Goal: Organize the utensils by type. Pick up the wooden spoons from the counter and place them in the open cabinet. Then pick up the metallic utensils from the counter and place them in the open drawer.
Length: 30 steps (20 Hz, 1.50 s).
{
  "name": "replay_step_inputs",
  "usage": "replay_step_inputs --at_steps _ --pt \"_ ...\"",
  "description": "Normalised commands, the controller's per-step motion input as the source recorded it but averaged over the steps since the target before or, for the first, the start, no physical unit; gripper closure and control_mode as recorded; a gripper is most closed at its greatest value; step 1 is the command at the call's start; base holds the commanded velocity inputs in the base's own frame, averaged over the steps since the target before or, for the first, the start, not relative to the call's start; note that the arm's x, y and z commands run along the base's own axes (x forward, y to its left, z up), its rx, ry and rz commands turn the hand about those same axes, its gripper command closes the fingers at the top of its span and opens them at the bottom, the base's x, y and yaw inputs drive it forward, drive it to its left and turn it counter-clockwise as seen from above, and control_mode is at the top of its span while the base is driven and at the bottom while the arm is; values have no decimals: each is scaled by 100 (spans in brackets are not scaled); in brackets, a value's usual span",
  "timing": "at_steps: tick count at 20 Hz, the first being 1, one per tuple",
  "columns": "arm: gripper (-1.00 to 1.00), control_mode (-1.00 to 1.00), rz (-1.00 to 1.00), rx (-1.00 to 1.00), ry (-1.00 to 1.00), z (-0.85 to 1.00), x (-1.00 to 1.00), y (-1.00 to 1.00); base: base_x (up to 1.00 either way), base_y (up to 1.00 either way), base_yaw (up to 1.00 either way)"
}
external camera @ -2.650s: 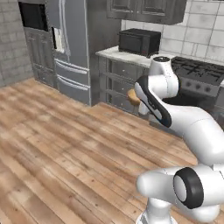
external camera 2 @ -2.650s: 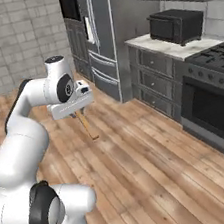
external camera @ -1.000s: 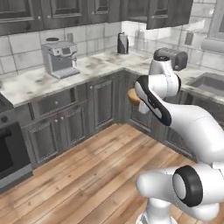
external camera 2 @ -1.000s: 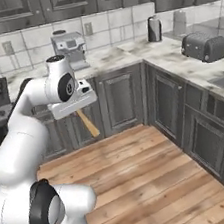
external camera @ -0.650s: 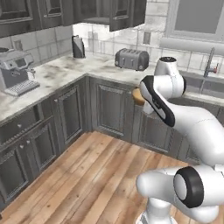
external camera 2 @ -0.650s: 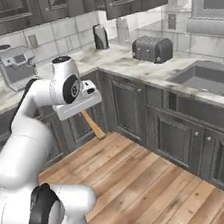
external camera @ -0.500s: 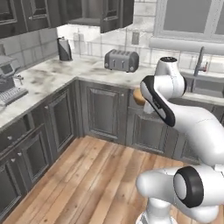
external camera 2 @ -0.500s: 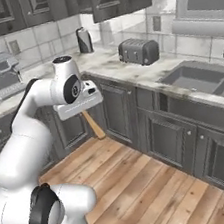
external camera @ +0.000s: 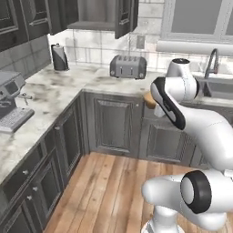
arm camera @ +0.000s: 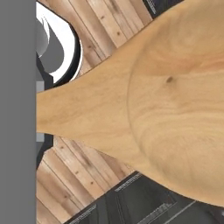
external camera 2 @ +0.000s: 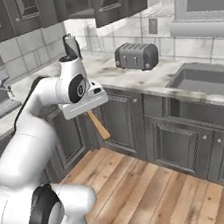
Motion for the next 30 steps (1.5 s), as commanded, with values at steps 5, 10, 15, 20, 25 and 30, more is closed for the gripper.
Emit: replay_step_inputs --at_steps 5,10,15,20,25,30 --pt "100 100 0 0 0 0 0 0 77 81 -9" --pt "100 100 0 0 0 0 0 0 92 45 -6" --pt "100 100 0 0 0 0 0 0 96 29 0" --pt "100 100 0 0 0 0 0 0 97 10 0" --pt "100 100 0 0 0 0 0 0 81 0 0" --pt "100 100 0 0 0 0 0 0 82 8 -2"
